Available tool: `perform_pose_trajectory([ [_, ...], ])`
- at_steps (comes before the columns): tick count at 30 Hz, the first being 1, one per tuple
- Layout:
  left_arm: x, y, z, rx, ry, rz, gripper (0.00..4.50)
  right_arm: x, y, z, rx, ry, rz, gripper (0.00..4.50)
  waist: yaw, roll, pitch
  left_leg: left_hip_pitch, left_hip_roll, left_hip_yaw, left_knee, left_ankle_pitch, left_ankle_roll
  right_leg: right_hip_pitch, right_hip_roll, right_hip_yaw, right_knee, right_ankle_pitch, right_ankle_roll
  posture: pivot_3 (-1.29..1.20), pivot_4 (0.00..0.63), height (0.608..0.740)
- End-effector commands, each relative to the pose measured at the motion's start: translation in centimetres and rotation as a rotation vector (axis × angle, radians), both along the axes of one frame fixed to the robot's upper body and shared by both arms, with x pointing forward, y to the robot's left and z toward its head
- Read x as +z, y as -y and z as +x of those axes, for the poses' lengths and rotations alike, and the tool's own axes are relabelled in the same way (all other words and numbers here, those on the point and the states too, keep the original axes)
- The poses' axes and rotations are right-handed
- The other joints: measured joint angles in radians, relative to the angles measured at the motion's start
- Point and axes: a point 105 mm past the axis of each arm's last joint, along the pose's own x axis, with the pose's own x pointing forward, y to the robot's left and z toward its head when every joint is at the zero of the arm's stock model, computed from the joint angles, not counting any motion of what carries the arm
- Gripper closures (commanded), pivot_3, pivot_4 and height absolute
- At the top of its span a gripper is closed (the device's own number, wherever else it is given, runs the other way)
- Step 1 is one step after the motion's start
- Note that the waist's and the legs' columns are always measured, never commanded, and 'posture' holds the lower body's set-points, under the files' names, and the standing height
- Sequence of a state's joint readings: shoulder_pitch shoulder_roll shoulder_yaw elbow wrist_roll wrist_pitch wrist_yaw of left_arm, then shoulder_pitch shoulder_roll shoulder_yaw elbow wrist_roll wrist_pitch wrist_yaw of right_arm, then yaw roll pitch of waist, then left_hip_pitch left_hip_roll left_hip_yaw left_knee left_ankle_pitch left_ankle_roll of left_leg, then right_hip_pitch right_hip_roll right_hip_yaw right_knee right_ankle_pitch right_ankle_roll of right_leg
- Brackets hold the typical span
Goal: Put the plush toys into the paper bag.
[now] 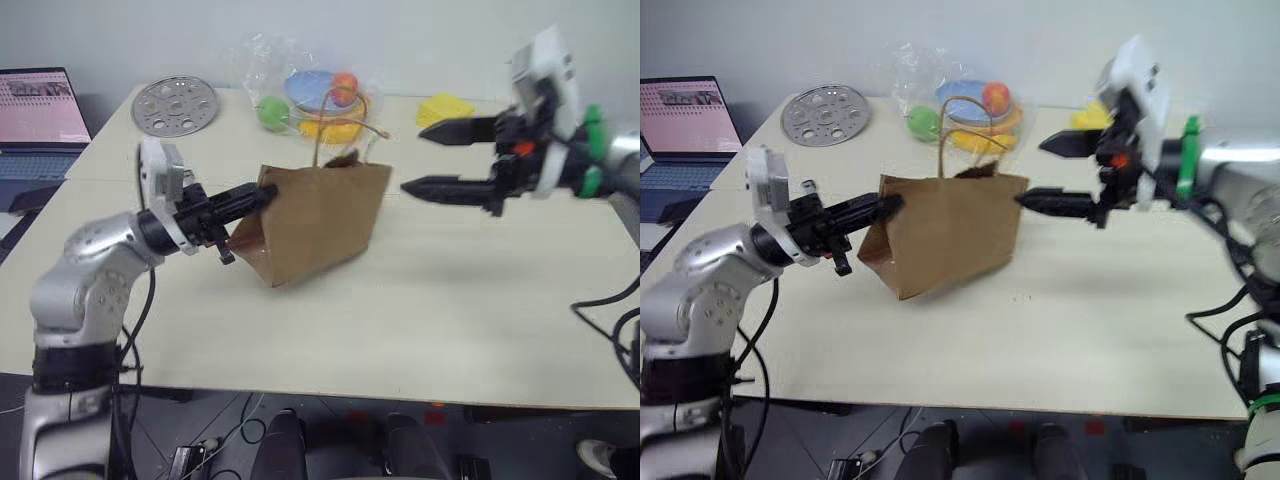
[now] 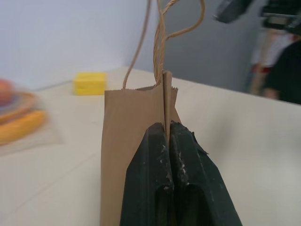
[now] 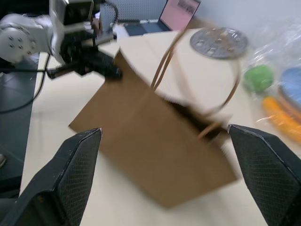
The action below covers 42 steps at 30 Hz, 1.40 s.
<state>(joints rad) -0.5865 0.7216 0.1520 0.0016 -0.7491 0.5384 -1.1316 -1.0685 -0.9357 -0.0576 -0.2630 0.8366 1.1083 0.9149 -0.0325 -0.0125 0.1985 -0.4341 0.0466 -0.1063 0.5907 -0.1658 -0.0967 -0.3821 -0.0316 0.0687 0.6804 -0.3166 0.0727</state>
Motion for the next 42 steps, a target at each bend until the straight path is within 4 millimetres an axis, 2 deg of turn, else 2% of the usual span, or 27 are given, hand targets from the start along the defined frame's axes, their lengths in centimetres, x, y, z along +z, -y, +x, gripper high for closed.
perform_pose_trajectory([
  [1,0.3,0.6,0.2,-0.169,0.02,0.032,4.46,2.2,0.7,-1.8,0.057,0.028,0.004,0.0,-0.001,0.0,0.0,0.0,0.001,-0.001,-0.001,0.0,0.0,-0.001,0.002,0.0,0.0,0.0,0.0,0.0,0.15,0.74],
  [6,0.4,2.2,1.5,-0.268,0.075,0.056,4.46,2.0,1.5,-2.4,0.084,-0.041,-0.02,0.0,-0.006,0.0,0.0,0.0,0.003,0.0,-0.002,0.0,0.0,-0.002,0.003,0.0,0.0,-0.001,-0.001,0.0,0.15,0.74],
  [8,-1.9,2.2,3.0,-0.255,0.11,0.117,4.46,1.5,1.7,-2.1,0.056,-0.039,-0.047,0.0,-0.005,0.0,0.0,-0.001,0.003,0.0,-0.002,0.0,0.0,-0.002,0.003,0.0,0.0,-0.001,-0.001,0.0,0.15,0.74],
  [10,-4.9,1.4,4.9,-0.159,0.047,0.164,4.46,1.0,1.7,-1.6,0.031,-0.035,-0.06,0.0,-0.006,0.001,0.0,0.0,0.002,0.0,-0.001,0.0,0.0,-0.002,0.003,0.0,0.001,-0.001,-0.001,0.0,0.15,0.74],
  [11,-5.3,0.8,5.7,-0.087,0.049,0.159,4.46,0.8,1.7,-1.4,0.014,-0.031,-0.058,0.0,-0.008,0.001,0.0,0.0,0.002,0.0,-0.001,0.0,0.0,-0.002,0.003,0.0,0.001,-0.001,-0.001,0.0,0.15,0.74],
  [14,-4.8,-0.1,6.9,0.024,0.068,0.118,4.46,0.3,1.7,-1.3,0.002,-0.023,-0.06,0.0,-0.014,0.001,0.0,-0.001,0.002,0.0,0.0,0.0,0.0,-0.002,0.003,0.001,0.002,-0.001,-0.001,0.0,0.15,0.74],
  [16,-4.9,-0.5,7.0,0.068,0.092,0.133,4.46,0.0,1.7,-1.3,-0.002,-0.02,-0.056,0.0,-0.015,0.001,0.0,-0.002,0.002,0.0,0.001,0.0,0.0,-0.003,0.003,0.001,0.002,-0.001,-0.001,0.0,0.15,0.74],
  [21,-6.7,-1.3,8.1,0.326,0.144,0.194,4.46,-0.4,1.3,-1.3,0.003,-0.014,-0.038,0.0,-0.014,0.001,0.0,-0.001,0.002,-0.001,0.0,0.0,0.0,-0.002,0.002,0.0,0.003,0.0,-0.001,0.0,0.15,0.74],
  [23,-6.1,-1.5,8.2,0.418,0.21,0.162,4.46,-0.5,1.2,-0.9,-0.004,-0.006,-0.03,0.0,-0.013,0.001,0.0,-0.001,0.002,-0.001,0.001,0.0,0.0,-0.002,0.002,0.001,0.003,0.0,-0.001,0.0,0.15,0.74],
  [25,-5.5,-1.4,8.0,0.445,0.263,0.154,4.46,-0.6,1.3,-0.7,-0.012,0.003,-0.033,0.0,-0.012,0.001,0.0,-0.001,0.002,-0.001,0.001,0.0,0.0,-0.002,0.002,0.001,0.003,0.0,-0.001,0.0,0.15,0.74],
  [26,-5.7,-0.9,7.5,0.382,0.256,0.171,4.46,-0.7,1.2,-0.7,-0.01,0.001,-0.032,0.0,-0.011,0.001,0.0,-0.001,0.002,0.0,0.002,0.0,0.0,-0.002,0.002,0.001,0.004,0.0,-0.001,0.0,0.15,0.74],
  [29,-5.0,0.1,5.3,0.172,0.202,0.152,3.89,-0.8,0.9,-0.7,0.002,-0.007,-0.022,0.0,-0.011,0.001,0.0,-0.001,0.002,0.0,0.002,0.0,0.0,-0.002,0.002,0.001,0.004,0.0,-0.001,0.0,0.15,0.74],
  [31,-3.5,0.0,5.0,0.163,0.172,0.049,3.3,-1.0,0.7,-0.7,0.008,-0.01,-0.017,0.0,-0.011,0.001,0.0,-0.001,0.002,-0.001,0.002,0.0,0.0,-0.002,0.002,0.001,0.004,0.0,-0.001,0.0,0.15,0.74],
  [34,-2.5,0.4,4.3,0.141,0.174,0.011,2.4,-1.3,0.6,-0.5,0.007,-0.011,-0.012,0.0,-0.01,0.001,0.0,-0.001,0.002,-0.001,0.002,0.0,0.0,-0.002,0.002,0.001,0.004,0.0,-0.001,0.0,0.15,0.74],
  [37,-2.3,0.3,2.7,0.08,0.125,0.029,1.44,-1.3,0.5,-0.4,0.008,-0.01,-0.007,0.0,-0.011,0.001,0.0,-0.001,0.002,-0.001,0.002,0.0,0.0,-0.002,0.002,0.001,0.004,0.0,-0.001,0.0,0.15,0.74],
  [41,-1.8,-0.5,1.7,0.107,0.139,0.054,0.21,-1.2,0.6,-0.5,0.011,-0.007,-0.002,0.0,-0.017,0.001,0.0,-0.001,0.002,-0.001,0.001,0.0,0.0,-0.002,0.002,0.001,0.005,0.0,-0.001,0.0,0.15,0.74],
  [42,-1.8,-0.5,1.5,0.113,0.143,0.055,0.03,-1.2,0.6,-0.4,0.01,-0.006,0.0,0.0,-0.018,0.001,0.0,-0.001,0.002,-0.001,0.001,0.0,0.0,-0.002,0.002,0.001,0.005,0.0,-0.001,0.0,0.15,0.74],
])
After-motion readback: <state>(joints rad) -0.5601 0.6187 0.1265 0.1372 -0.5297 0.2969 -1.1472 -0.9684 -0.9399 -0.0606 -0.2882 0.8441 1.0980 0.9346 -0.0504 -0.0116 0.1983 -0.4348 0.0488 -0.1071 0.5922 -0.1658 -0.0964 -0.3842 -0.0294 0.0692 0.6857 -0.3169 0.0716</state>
